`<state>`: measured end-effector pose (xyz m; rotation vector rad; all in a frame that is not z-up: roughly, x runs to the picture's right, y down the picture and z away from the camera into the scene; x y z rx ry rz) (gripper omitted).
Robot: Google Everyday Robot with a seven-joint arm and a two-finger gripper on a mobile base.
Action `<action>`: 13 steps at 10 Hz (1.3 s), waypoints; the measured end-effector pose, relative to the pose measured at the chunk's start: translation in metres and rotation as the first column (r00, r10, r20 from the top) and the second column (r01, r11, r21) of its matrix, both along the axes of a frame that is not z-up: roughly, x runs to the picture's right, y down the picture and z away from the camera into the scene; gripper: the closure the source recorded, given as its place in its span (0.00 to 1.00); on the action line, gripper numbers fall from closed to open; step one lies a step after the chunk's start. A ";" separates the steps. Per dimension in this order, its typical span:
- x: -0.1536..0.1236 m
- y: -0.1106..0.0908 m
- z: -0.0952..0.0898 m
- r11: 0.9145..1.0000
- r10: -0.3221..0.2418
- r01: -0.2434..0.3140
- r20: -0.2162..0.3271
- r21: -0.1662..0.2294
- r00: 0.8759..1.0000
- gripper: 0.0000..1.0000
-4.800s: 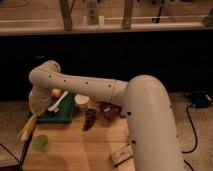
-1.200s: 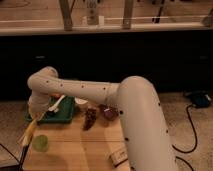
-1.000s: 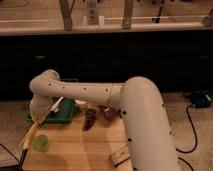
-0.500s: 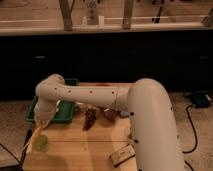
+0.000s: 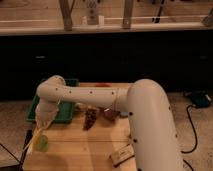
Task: Place banana in plastic cup
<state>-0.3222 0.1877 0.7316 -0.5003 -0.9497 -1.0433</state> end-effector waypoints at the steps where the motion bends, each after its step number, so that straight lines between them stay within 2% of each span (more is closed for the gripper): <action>1: 0.001 0.001 0.000 1.000 0.001 -0.001 -0.002 -0.003 1.000 0.45; 2: 0.001 0.002 0.000 1.000 0.001 -0.001 -0.003 -0.005 1.000 0.38; 3: 0.001 0.003 0.000 1.000 0.004 -0.004 -0.003 -0.007 1.000 0.26; 4: 0.001 0.003 0.000 1.000 0.004 -0.004 -0.003 -0.009 1.000 0.21; 13: 0.001 0.003 0.002 1.000 0.013 -0.013 0.012 -0.022 1.000 0.20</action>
